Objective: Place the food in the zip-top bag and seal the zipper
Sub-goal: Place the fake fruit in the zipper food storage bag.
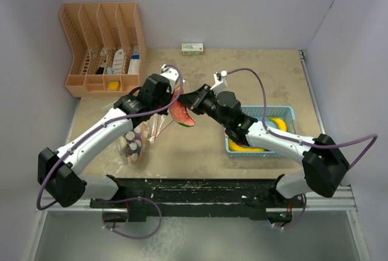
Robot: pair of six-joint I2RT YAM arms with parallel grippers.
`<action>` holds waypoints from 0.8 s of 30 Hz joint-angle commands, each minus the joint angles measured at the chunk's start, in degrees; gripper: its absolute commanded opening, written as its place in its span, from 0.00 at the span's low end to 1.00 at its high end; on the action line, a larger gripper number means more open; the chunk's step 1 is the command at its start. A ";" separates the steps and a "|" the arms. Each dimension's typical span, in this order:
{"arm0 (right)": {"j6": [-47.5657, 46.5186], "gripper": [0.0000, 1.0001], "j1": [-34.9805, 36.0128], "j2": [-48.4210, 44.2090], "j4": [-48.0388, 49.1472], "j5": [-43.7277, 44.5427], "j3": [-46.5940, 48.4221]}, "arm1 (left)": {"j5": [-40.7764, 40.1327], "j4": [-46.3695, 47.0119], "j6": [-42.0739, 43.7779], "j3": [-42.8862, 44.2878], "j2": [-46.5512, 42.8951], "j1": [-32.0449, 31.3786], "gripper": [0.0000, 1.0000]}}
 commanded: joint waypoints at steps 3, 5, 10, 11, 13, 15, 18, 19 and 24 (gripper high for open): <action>-0.23 0.00 0.88 3.43 -11.49 5.45 7.75 | 1.38 1.81 -1.15 1.36 -2.15 -0.33 0.00; -1.04 0.00 0.99 4.18 -17.49 7.62 10.49 | 1.33 1.47 -1.11 1.69 -2.14 -0.31 0.00; -0.64 0.00 0.99 5.65 -22.90 10.95 13.36 | 2.00 1.61 -1.36 1.82 -2.10 -0.34 0.00; -0.69 0.00 1.06 6.29 -24.29 11.90 14.54 | 2.26 1.62 -1.51 1.94 -2.02 -0.34 0.00; -0.74 0.00 1.16 7.97 -27.13 13.96 17.27 | 2.78 1.67 -1.76 1.99 -1.85 -0.33 0.00; -0.64 0.00 1.27 9.94 -29.46 15.39 20.88 | 3.31 1.79 -2.00 2.11 -1.60 -0.31 0.00; -0.61 0.00 2.04 13.36 -33.52 18.38 25.95 | 4.43 1.88 -2.48 2.49 -0.95 -0.29 0.00; -0.75 0.00 2.23 14.70 -34.90 19.01 27.56 | 4.79 1.89 -2.56 2.70 -0.85 -0.27 0.00; -1.16 0.22 2.98 17.32 -38.38 19.82 30.70 | 4.78 1.32 -2.68 3.31 -1.00 -0.38 0.00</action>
